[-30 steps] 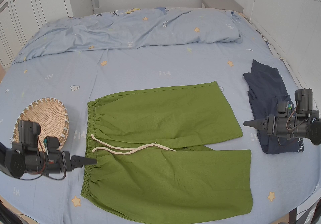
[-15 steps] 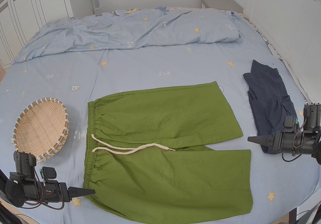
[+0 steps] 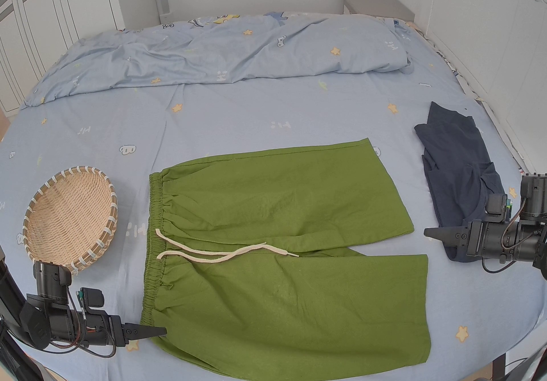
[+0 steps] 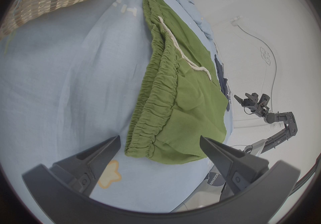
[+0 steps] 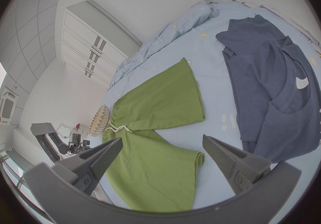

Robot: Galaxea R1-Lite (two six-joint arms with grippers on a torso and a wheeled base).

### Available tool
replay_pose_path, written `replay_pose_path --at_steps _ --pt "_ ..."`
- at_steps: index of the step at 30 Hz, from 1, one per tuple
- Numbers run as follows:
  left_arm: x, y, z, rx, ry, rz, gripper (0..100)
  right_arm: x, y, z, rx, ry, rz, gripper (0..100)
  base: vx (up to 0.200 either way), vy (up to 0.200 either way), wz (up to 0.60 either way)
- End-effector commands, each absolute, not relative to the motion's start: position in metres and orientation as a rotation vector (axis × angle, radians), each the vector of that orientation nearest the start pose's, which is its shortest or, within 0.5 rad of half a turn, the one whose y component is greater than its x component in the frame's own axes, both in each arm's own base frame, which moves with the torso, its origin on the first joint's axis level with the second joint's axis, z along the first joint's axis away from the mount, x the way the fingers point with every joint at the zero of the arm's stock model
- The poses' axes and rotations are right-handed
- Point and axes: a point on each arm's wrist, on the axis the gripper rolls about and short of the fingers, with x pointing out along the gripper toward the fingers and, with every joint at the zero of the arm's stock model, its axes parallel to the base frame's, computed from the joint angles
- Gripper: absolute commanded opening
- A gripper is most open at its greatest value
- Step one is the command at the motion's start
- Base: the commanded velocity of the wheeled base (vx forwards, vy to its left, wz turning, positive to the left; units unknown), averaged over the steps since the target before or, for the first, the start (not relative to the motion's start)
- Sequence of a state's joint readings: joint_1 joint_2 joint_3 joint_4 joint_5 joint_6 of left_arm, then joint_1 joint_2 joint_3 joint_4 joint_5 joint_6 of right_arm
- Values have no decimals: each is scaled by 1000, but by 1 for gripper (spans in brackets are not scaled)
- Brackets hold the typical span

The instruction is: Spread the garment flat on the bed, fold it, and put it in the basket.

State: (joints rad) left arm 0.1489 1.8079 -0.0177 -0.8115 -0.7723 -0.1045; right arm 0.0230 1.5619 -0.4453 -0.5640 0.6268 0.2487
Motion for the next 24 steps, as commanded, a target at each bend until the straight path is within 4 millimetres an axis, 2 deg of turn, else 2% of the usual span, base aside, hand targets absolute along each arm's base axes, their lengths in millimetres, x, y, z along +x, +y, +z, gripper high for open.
replay_pose_path --at_steps 1,10,11,19,24 --pt "156 6 22 -549 949 -539 100 225 18 124 400 607 565 100 0 0 0" --pt "161 6 20 -573 932 -567 100 225 18 125 399 601 563 100 0 0 0" --pt "161 6 20 -574 933 -566 0 225 18 125 399 601 563 100 0 0 0" --pt "160 9 21 -584 930 -548 0 226 17 124 401 601 558 100 0 0 0" --pt "157 20 22 -616 906 -490 0 224 18 122 404 614 562 100 0 0 0"
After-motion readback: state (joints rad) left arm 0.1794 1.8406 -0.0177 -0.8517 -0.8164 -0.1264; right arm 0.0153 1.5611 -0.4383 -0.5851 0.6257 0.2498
